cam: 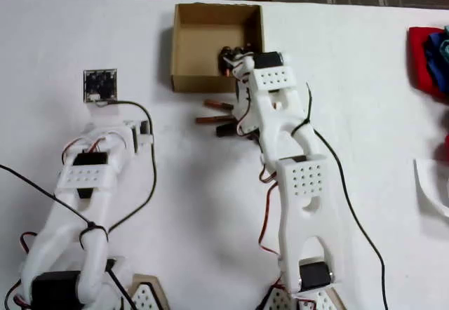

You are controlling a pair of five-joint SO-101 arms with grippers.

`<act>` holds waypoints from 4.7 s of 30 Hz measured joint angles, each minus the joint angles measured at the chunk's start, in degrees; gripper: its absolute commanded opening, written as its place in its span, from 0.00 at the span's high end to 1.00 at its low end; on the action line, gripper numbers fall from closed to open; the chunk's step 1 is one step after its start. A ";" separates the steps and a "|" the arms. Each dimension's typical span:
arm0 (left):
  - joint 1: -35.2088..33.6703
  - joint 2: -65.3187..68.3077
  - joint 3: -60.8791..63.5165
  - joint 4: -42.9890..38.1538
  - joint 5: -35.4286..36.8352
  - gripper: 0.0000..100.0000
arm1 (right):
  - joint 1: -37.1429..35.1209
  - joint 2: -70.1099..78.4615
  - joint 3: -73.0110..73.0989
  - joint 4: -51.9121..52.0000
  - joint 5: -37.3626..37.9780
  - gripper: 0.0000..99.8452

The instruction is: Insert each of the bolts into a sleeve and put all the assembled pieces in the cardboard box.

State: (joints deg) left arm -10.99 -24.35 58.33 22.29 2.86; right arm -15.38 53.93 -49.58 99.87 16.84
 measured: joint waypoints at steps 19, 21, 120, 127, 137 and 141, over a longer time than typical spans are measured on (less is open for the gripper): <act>0.00 0.00 0.00 0.00 0.00 0.77 | -0.44 2.90 -0.44 -1.14 0.18 0.98; 0.00 0.00 0.00 0.00 0.00 0.77 | 0.00 2.90 -0.44 -1.23 0.18 0.98; 22.24 88.97 -126.15 78.86 -48.53 0.98 | 16.00 -73.49 93.63 -45.54 -10.37 0.98; 18.99 79.30 -113.23 78.95 -48.97 0.98 | 16.00 -73.49 93.63 -45.54 -10.37 0.98; 17.67 57.32 -73.67 75.16 -56.70 0.97 | 16.00 -73.49 93.63 -45.54 -10.37 0.98; 16.97 56.18 -67.78 71.30 -57.32 0.93 | 16.00 -73.49 93.63 -45.54 -10.37 0.98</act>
State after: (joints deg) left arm 5.98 31.82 -9.45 93.58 -54.46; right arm 0.62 -19.56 44.04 54.33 6.46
